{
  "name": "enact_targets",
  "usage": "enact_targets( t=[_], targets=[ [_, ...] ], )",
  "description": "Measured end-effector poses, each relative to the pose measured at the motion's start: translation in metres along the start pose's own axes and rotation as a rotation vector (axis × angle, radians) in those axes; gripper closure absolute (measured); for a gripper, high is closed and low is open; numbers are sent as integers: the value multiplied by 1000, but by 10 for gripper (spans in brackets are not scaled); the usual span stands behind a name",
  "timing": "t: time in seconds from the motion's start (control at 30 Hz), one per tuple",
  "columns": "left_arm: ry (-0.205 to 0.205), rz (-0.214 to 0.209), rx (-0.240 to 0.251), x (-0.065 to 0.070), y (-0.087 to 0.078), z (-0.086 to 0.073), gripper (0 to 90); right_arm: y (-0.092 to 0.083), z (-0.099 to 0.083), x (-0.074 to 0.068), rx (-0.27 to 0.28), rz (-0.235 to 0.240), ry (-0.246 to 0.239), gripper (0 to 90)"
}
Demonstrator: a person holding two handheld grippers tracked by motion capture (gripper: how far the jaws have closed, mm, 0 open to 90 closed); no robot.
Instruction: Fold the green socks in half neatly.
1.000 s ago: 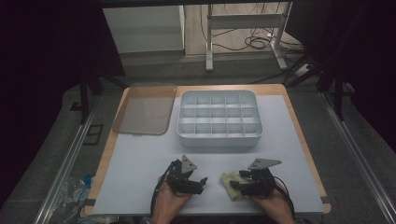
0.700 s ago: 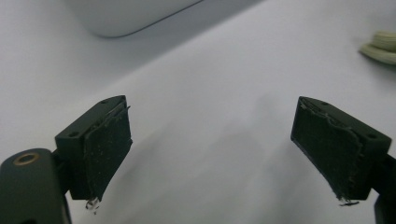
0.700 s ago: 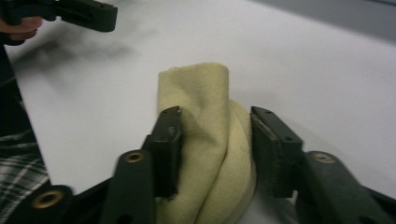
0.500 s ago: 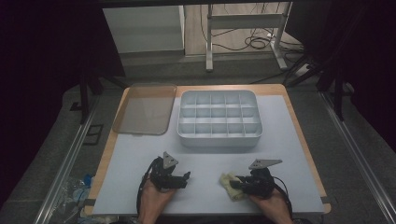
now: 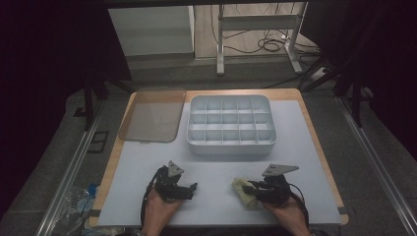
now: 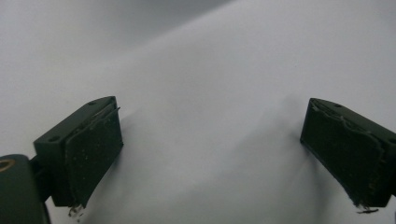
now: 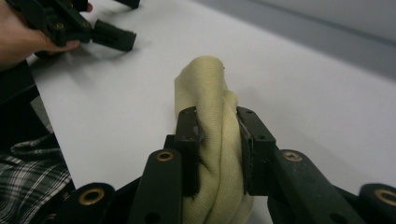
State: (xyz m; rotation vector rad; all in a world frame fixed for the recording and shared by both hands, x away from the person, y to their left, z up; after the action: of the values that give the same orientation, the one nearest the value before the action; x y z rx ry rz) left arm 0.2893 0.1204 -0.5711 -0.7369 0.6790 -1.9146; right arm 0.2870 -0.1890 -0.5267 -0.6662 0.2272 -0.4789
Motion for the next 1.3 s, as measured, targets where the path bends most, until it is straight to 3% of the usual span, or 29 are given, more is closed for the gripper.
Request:
enact_targets(
  t=[0.23, 0.53, 1.3],
  targets=[
    [7, 2, -4, 0, 0, 0, 47, -12, 11, 6, 32, -52, -39, 720],
    [7, 3, -1, 0, 0, -1, 47, -20, 18, 19, 56, -112, -48, 720],
    [-3, 2, 10, 1, 0, -1, 47, -37, 36, 39, 87, -171, -65, 716]
  ],
)
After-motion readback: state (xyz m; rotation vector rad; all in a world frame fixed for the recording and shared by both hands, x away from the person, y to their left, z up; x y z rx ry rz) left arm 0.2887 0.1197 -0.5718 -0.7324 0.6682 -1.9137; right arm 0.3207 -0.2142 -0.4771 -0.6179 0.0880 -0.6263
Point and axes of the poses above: each handheld gripper's, and its own axes: y roughly forward along the jaws, z roughly out of its top, x roughly to its right, the point moved 3 cm from there along y, roughly forward along the jaws, and after that the axes turned 13 degrees about -y, right-handed, at the moved point
